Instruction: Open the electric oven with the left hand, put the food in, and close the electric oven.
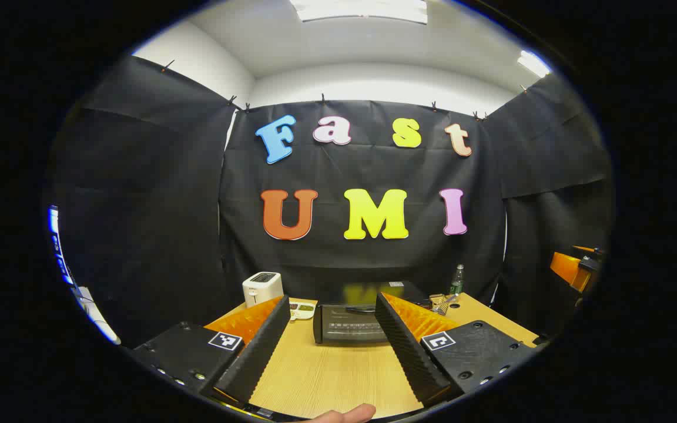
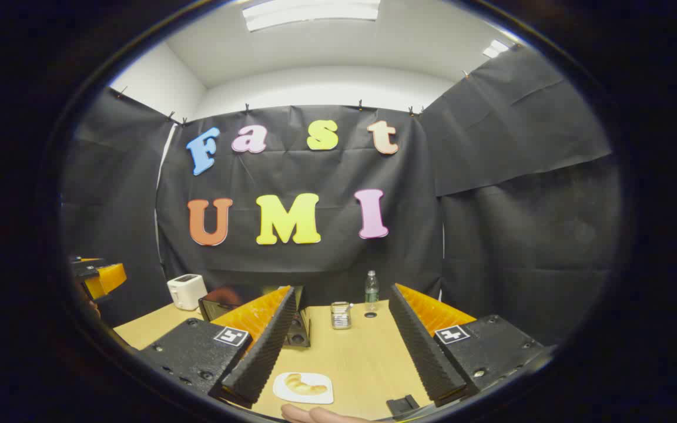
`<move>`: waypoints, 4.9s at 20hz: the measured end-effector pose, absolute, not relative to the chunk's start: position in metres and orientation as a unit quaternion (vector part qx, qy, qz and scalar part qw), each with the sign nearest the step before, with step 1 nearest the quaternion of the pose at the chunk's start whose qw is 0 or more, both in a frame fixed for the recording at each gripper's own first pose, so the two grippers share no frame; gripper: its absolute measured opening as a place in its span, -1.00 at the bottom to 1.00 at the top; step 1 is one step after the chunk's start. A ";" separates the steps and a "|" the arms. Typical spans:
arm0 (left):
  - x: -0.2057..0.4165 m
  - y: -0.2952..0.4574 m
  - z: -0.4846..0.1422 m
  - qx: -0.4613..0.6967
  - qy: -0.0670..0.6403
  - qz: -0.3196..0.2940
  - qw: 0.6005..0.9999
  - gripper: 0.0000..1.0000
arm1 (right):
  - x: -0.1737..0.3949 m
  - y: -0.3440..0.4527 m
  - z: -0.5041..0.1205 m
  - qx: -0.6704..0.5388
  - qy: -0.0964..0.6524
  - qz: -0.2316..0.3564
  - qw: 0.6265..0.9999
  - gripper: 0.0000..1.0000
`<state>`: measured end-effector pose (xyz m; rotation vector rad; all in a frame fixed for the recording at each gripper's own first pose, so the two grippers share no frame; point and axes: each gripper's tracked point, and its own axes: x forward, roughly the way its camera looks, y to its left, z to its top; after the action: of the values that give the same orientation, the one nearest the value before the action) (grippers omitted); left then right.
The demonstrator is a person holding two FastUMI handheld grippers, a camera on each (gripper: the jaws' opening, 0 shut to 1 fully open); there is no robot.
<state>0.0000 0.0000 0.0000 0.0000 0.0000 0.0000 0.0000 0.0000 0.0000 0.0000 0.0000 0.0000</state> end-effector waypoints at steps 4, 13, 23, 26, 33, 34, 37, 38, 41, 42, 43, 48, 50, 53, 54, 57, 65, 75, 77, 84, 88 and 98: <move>0.002 -0.009 0.000 0.005 -0.008 -0.007 1.000 0.91 | -0.006 -0.014 0.007 0.002 -0.019 -0.013 1.000 0.92; 0.040 -0.033 -0.016 -0.009 0.002 -0.024 1.000 0.91 | -0.012 -0.045 0.004 0.010 -0.038 -0.030 0.999 0.92; 0.192 -0.081 -0.099 -0.015 0.085 -0.069 0.994 0.92 | 0.017 -0.092 -0.041 0.046 -0.004 -0.038 0.998 0.92; 0.226 -0.097 -0.125 -0.034 0.120 -0.086 0.988 0.65 | 0.022 -0.100 -0.047 0.054 -0.003 -0.028 0.998 0.94; 0.288 -0.111 -0.163 -0.023 0.148 -0.076 0.986 0.89 | 0.020 -0.132 -0.052 0.061 -0.018 -0.031 0.998 1.00; 0.293 -0.106 -0.169 -0.029 0.156 -0.060 0.986 0.87 | 0.017 -0.136 -0.049 0.061 -0.026 -0.033 0.997 0.99; 0.297 -0.096 -0.177 -0.021 0.172 -0.030 0.984 0.85 | 0.007 -0.145 -0.040 0.061 -0.057 -0.039 0.996 0.98; 0.297 -0.099 -0.178 -0.016 0.177 -0.033 0.983 0.77 | 0.005 -0.148 -0.039 0.060 -0.063 -0.040 0.995 0.97; 0.292 -0.098 -0.187 0.010 0.192 -0.024 0.981 0.84 | 0.004 -0.146 -0.047 0.063 -0.056 -0.033 0.996 0.96; 0.289 -0.097 -0.186 0.016 0.186 -0.020 0.982 0.82 | 0.005 -0.145 -0.050 0.068 -0.051 -0.029 0.996 0.95; 0.292 -0.097 -0.188 0.019 0.184 -0.019 0.982 0.85 | 0.005 -0.145 -0.052 0.073 -0.046 -0.026 0.996 0.95; 0.273 -0.098 -0.186 0.001 0.175 -0.026 0.984 0.84 | 0.001 -0.142 -0.057 0.081 -0.029 -0.026 0.996 0.92; 0.262 -0.097 -0.187 0.009 0.168 -0.028 0.985 0.84 | -0.002 -0.133 -0.056 0.084 -0.028 -0.017 0.996 0.92; 0.234 -0.095 -0.195 -0.013 0.162 -0.029 0.986 0.84 | -0.004 -0.120 -0.052 0.088 -0.029 -0.004 0.996 0.92; 0.225 -0.096 -0.197 -0.013 0.158 -0.030 0.987 0.84 | -0.004 -0.115 -0.050 0.088 -0.028 0.000 0.996 0.92; 0.207 -0.095 -0.205 -0.006 0.140 -0.039 0.989 0.83 | -0.006 -0.109 -0.052 0.086 -0.028 0.001 0.996 0.92; 0.162 -0.095 -0.244 0.015 0.152 -0.045 0.987 0.85 | 0.010 -0.083 -0.072 0.087 0.005 0.013 0.996 0.92; 0.124 -0.096 -0.302 0.015 0.187 -0.046 0.981 0.88 | 0.017 -0.057 -0.087 0.058 0.018 0.028 0.998 0.92; 0.121 -0.095 -0.315 0.012 0.202 -0.046 0.978 0.90 | 0.021 -0.051 -0.098 0.052 0.029 0.031 0.998 0.92; 0.113 -0.093 -0.335 -0.003 0.236 -0.042 0.971 0.87 | 0.032 -0.023 -0.132 0.031 0.079 0.066 0.994 0.95; 0.107 -0.085 -0.328 -0.016 0.236 -0.045 0.971 0.87 | 0.042 -0.001 -0.157 0.019 0.106 0.096 0.989 0.99; 0.056 -0.063 -0.185 -0.046 0.092 -0.071 0.992 0.85 | 0.073 0.076 -0.286 -0.070 0.243 0.186 0.949 0.93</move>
<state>0.0560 -0.0628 -0.1854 -0.0926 0.1854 -0.1424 0.0726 0.0762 -0.2858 -0.1433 0.4941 0.3789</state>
